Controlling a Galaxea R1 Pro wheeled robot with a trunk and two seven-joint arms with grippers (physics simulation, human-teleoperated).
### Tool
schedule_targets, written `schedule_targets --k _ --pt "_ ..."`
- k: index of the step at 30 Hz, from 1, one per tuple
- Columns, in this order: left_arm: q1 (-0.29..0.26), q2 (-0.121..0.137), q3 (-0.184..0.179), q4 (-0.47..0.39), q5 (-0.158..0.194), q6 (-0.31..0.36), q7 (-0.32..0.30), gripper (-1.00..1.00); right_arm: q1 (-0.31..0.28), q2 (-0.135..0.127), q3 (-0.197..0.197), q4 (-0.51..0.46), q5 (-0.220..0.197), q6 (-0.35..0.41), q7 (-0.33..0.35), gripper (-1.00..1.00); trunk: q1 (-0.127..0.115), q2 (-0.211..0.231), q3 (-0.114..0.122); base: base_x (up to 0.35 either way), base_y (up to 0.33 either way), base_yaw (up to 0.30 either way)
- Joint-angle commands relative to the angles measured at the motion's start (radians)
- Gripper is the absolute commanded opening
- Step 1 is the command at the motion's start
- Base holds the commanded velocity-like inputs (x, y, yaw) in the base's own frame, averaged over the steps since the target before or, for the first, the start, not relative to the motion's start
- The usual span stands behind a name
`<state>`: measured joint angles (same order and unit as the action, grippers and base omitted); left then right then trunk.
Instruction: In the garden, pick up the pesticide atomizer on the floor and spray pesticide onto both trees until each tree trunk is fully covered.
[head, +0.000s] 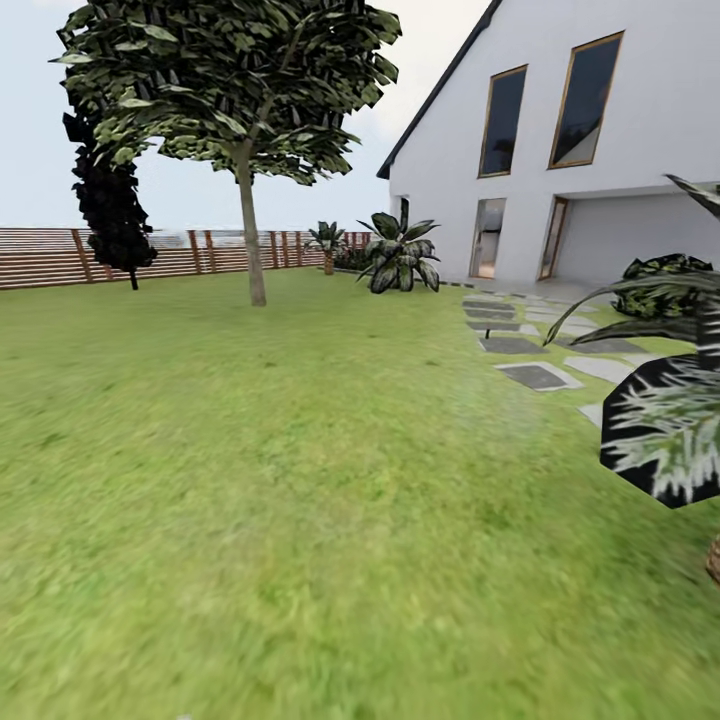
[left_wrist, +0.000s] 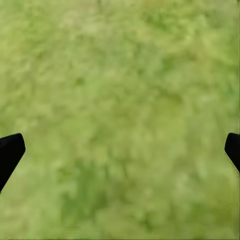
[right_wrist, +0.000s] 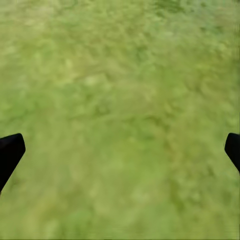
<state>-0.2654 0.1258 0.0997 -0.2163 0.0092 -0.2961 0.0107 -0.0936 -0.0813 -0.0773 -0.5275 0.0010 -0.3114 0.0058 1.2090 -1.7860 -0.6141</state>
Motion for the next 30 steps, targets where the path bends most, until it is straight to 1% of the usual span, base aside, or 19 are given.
schedule_targets --k 1,30 --pt "0.000 0.000 0.000 0.000 0.000 0.000 0.000 1.00 0.000 0.000 0.000 0.001 0.001 0.000 0.000 1.00 0.000 0.000 0.000 0.338 0.000 -0.007" --pt "0.000 0.000 0.000 0.000 0.000 0.000 0.000 1.00 0.000 0.000 0.001 0.004 0.002 0.000 -0.003 1.00 0.000 0.000 0.000 0.338 0.000 -0.001"
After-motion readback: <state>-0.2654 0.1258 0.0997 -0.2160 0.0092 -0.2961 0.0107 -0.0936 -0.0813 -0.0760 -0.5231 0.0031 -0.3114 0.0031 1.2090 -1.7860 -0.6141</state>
